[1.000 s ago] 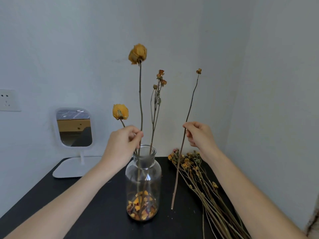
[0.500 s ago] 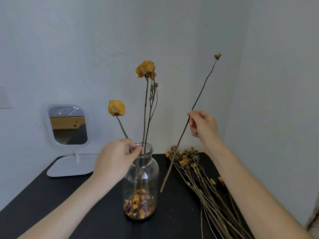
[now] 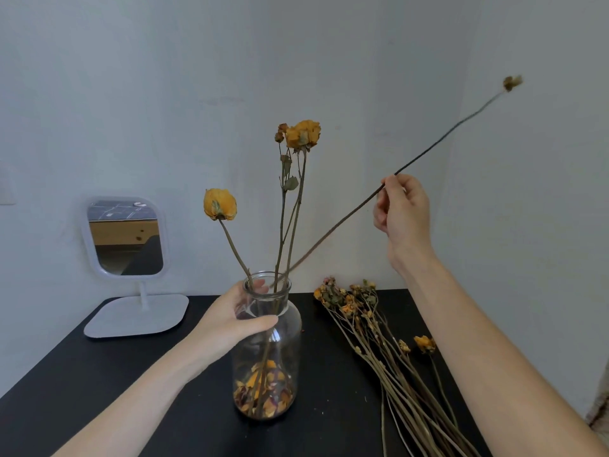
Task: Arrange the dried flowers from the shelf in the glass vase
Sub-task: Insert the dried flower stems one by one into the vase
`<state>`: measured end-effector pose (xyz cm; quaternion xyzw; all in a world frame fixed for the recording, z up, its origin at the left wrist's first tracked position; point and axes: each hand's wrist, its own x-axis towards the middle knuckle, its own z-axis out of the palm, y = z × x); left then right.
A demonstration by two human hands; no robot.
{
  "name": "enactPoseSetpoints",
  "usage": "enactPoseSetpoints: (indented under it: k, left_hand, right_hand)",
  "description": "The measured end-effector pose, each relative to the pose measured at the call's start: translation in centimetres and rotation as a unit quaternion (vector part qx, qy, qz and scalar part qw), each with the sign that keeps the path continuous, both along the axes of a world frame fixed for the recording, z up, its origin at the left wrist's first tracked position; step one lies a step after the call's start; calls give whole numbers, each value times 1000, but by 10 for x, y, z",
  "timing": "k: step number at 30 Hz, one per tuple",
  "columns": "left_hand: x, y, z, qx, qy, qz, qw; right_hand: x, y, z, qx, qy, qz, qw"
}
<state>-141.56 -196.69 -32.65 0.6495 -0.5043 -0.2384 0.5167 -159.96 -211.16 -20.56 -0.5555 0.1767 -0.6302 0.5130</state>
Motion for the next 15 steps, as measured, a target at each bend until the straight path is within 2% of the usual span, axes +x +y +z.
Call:
enactPoseSetpoints:
  k: [7, 11, 15]
  left_hand:
    - [-11, -9, 1, -29, -14, 68, 997]
    - [-19, -15, 4, -38, -108, 119, 986]
    - [-21, -19, 2, -12, -137, 159, 978]
  right_hand:
    - [6, 2, -2, -18, 21, -16, 1000]
    - [12, 7, -8, -48, 76, -5, 996]
    - [19, 13, -17, -68, 129, 26, 989]
